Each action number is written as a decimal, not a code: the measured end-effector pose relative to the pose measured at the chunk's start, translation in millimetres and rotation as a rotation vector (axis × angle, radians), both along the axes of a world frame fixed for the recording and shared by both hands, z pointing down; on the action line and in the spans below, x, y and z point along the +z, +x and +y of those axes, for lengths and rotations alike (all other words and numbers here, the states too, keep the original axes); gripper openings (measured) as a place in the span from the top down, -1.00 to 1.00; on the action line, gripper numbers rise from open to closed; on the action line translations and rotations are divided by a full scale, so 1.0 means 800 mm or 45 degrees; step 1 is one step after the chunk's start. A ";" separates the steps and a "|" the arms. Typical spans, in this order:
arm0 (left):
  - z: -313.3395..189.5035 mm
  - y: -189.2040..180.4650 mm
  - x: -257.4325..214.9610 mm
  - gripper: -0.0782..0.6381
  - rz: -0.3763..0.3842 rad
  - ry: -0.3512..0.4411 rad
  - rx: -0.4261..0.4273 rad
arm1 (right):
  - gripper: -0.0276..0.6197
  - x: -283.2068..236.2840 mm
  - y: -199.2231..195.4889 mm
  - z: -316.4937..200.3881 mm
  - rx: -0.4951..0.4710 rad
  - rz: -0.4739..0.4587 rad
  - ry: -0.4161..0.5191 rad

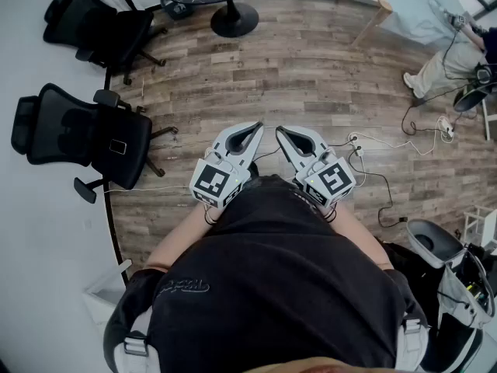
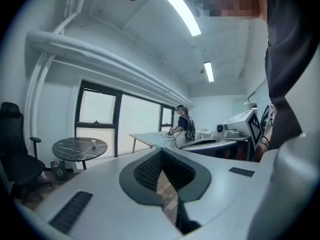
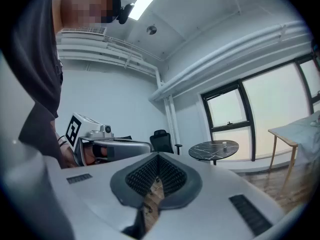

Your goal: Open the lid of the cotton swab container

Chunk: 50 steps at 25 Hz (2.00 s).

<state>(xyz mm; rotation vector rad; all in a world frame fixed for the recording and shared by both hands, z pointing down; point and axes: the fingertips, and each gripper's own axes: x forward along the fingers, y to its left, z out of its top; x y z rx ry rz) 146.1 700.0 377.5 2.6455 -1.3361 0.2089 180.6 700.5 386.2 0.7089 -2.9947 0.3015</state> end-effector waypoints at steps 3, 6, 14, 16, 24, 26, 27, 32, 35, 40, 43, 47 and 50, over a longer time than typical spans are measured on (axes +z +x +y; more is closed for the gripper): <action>0.000 0.000 0.001 0.74 0.001 -0.008 0.004 | 0.85 -0.001 0.001 -0.001 0.008 0.001 0.000; -0.003 -0.003 0.002 0.74 0.003 -0.014 0.010 | 0.85 0.000 -0.002 -0.004 0.016 0.006 -0.003; -0.023 -0.019 0.009 0.74 0.014 -0.021 0.013 | 0.85 0.006 -0.017 -0.026 0.034 0.021 -0.009; -0.033 -0.031 0.011 0.74 0.020 -0.026 0.000 | 0.85 0.007 -0.027 -0.037 0.032 0.022 -0.014; -0.088 -0.094 0.022 0.75 0.039 -0.031 -0.025 | 0.85 0.016 -0.090 -0.091 -0.001 0.033 -0.010; -0.108 -0.116 0.021 0.74 0.038 -0.022 -0.023 | 0.85 0.019 -0.112 -0.113 0.002 0.042 -0.011; -0.120 -0.129 0.020 0.74 0.036 -0.019 -0.019 | 0.85 0.020 -0.125 -0.124 0.003 0.045 -0.014; -0.174 -0.189 0.011 0.74 0.026 -0.017 0.010 | 0.85 0.012 -0.189 -0.175 0.024 0.045 -0.020; -0.194 -0.214 0.003 0.74 0.027 -0.014 0.038 | 0.85 0.001 -0.217 -0.196 0.050 0.038 -0.013; -0.217 -0.237 0.010 0.74 0.042 -0.050 0.079 | 0.85 0.004 -0.247 -0.215 0.052 0.055 -0.039; -0.226 -0.235 0.021 0.74 0.050 -0.088 0.110 | 0.85 0.009 -0.246 -0.230 0.066 0.064 -0.053; -0.247 -0.230 0.025 0.74 0.044 -0.101 0.110 | 0.85 0.017 -0.244 -0.259 0.068 0.054 -0.084; -0.274 -0.235 0.024 0.74 0.039 -0.095 0.061 | 0.85 0.017 -0.242 -0.284 0.037 0.057 -0.072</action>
